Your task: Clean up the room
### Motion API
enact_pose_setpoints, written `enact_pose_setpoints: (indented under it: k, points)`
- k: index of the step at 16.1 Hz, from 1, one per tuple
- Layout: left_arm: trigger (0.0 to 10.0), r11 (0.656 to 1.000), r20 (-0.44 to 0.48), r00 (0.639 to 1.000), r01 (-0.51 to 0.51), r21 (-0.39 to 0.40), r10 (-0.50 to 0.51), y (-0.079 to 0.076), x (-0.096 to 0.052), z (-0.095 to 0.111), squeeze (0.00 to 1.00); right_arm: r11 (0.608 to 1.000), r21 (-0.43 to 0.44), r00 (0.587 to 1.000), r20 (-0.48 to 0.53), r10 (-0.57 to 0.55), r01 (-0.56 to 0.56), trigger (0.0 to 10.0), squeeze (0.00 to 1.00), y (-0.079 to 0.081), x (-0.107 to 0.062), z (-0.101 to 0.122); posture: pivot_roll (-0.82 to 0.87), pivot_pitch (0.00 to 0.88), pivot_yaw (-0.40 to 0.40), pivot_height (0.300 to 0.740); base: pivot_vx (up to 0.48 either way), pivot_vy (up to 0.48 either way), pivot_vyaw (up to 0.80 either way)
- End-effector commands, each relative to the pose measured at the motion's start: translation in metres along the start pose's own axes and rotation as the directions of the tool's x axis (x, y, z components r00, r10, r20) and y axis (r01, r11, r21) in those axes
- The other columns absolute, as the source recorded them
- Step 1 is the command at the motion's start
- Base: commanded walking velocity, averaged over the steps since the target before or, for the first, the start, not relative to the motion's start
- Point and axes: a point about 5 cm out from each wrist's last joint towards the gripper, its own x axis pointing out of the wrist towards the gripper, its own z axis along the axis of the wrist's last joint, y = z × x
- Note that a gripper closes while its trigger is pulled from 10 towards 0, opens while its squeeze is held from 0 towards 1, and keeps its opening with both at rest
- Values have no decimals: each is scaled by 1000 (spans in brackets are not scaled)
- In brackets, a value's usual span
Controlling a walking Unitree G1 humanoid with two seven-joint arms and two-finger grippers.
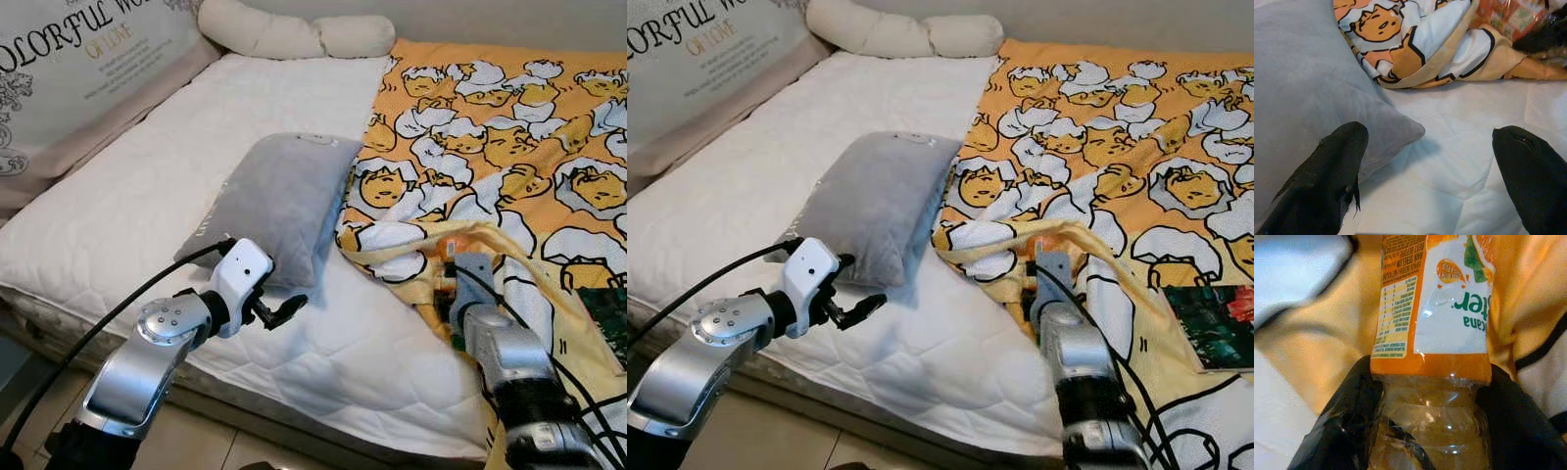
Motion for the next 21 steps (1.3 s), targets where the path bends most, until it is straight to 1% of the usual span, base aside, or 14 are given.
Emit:
enact_pose_setpoints:
  k: [1,2,3,4,5,6,7,8,9,10,12,14,16,21]
  points:
    - [10000,1000,-10,1000,-15,-4,15,3,-3,-2,0,999,8,997,67,50,-51,0,0,5,-5,15,19,0,99,740,0,0,0]
    - [10000,999,-8,1000,-29,-18,29,5,-7,-4,0,983,30,959,225,173,-184,0,0,10,-27,36,13,0,105,740,0,0,0]
    - [10000,999,-8,999,-33,-22,33,5,-7,-5,0,974,32,940,271,206,-222,0,0,11,-34,43,11,0,107,740,0,0,0]
    - [10000,999,-7,999,-37,-36,36,5,-8,-6,0,957,-2,884,382,269,-290,0,0,13,-51,59,-2,0,118,740,0,0,0]
    - [10000,998,-4,999,-38,-45,38,4,-7,-7,0,958,-25,862,429,270,-287,0,0,12,-57,67,-5,0,120,740,0,0,0]
    - [10000,998,1,999,-44,-55,44,2,-6,-7,0,964,-17,855,458,243,-265,2196,0,9,-60,73,-5,0,120,740,0,0,0]
    - [10000,997,4,999,-47,-59,47,2,-6,-7,0,971,-5,855,473,212,-238,2588,0,7,-60,76,-5,0,120,740,0,0,0]
    - [10000,994,18,997,-80,-71,81,1,-4,-6,0,984,-3,842,517,153,-178,10000,0,2,-63,83,-1,0,112,740,0,0,0]
    - [10000,990,23,993,-116,-79,118,2,-4,-6,0,981,-17,830,530,174,-195,10000,0,5,-67,84,6,0,104,740,0,0,0]
    - [10000,968,26,972,-229,-99,233,9,-2,-10,0,973,-58,808,548,218,-224,10000,0,15,-73,82,12,0,95,740,0,0,800]
    - [10000,904,55,912,-391,-172,406,18,-4,-8,0,976,-47,821,533,203,-211,10000,0,22,-77,66,25,0,75,740,0,0,800]
    - [10000,868,69,872,-470,-163,485,18,-9,-9,0,979,-21,839,512,184,-202,10000,0,25,-78,53,28,0,64,740,0,0,800]
    - [10000,846,48,855,-502,-179,517,14,-11,-16,0,981,-52,851,490,188,-187,10000,0,28,-77,46,20,0,67,740,0,0,800]
    - [10000,846,53,855,-498,-192,515,6,-4,-19,0,981,-87,863,467,193,-172,10000,0,29,-78,39,10,0,62,740,0,0,800]
